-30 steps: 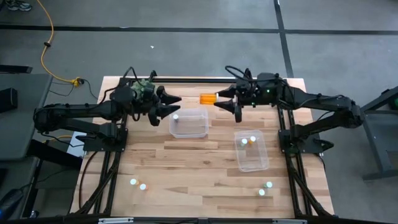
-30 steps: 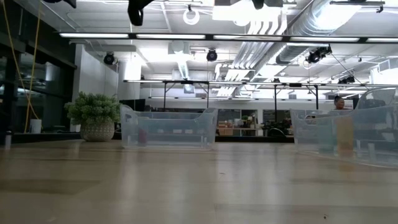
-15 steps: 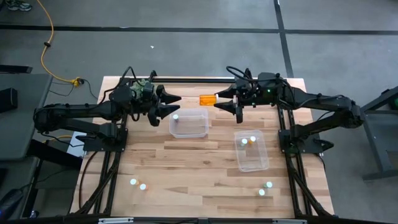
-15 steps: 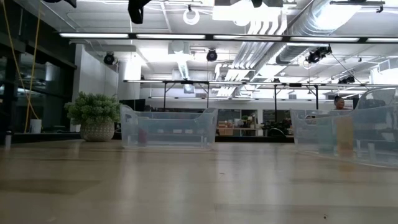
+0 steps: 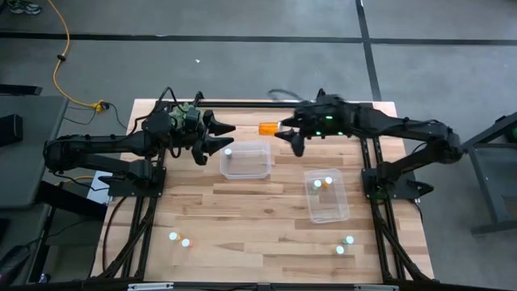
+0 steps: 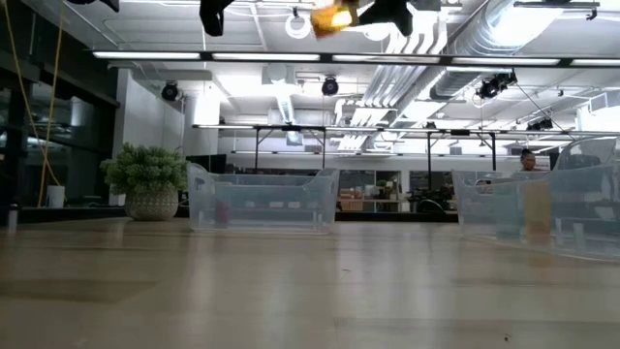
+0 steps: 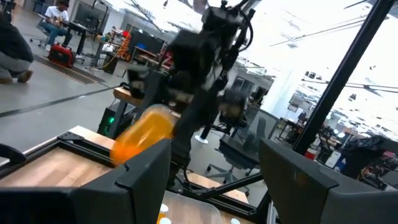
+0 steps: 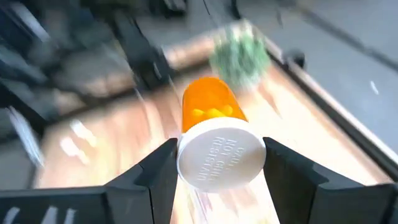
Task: Pick and place medicine bottles into bin by pill shape (circle, oval)
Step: Put the orange capsule bottle into the top transparent bin
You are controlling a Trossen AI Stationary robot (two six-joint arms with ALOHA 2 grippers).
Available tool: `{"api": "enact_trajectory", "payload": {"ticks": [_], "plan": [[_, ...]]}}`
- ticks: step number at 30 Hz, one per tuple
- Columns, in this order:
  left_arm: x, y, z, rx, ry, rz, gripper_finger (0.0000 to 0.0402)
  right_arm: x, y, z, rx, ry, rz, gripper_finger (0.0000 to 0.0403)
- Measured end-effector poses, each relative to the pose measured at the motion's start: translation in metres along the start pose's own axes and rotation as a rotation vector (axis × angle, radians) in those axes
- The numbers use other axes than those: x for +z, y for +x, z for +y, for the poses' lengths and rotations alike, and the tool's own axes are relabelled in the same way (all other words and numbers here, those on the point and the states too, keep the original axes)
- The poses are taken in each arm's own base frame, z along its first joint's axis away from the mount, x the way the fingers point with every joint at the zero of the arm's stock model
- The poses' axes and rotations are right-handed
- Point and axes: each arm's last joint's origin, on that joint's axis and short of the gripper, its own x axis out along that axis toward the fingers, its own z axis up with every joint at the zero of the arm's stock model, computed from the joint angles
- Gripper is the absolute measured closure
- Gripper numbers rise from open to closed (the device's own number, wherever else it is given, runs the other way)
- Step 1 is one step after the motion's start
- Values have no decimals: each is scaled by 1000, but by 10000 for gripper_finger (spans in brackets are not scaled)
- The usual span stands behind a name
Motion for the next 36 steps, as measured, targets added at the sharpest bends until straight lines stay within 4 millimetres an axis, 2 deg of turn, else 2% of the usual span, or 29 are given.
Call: {"api": "enact_trajectory", "payload": {"ticks": [4, 9, 15, 19, 24, 36], "plan": [[0, 0, 0, 1, 33, -1, 170, 5, 31, 2, -56, -54, 235, 217], [0, 0, 0, 2, 43, -1, 170, -4, 81, -1, -100, -160, 509, 217], [0, 0, 0, 2, 43, 0, 170, -26, 138, -8, -108, -219, 675, 217], [0, 0, 0, 3, 43, -1, 170, -42, 162, -11, -103, -233, 743, 217], [0, 0, 0, 5, 43, -1, 170, -53, 173, -14, -106, -232, 800, 217], [0, 0, 0, 4, 43, -1, 170, -60, 165, -25, -187, -214, 918, 217]]}}
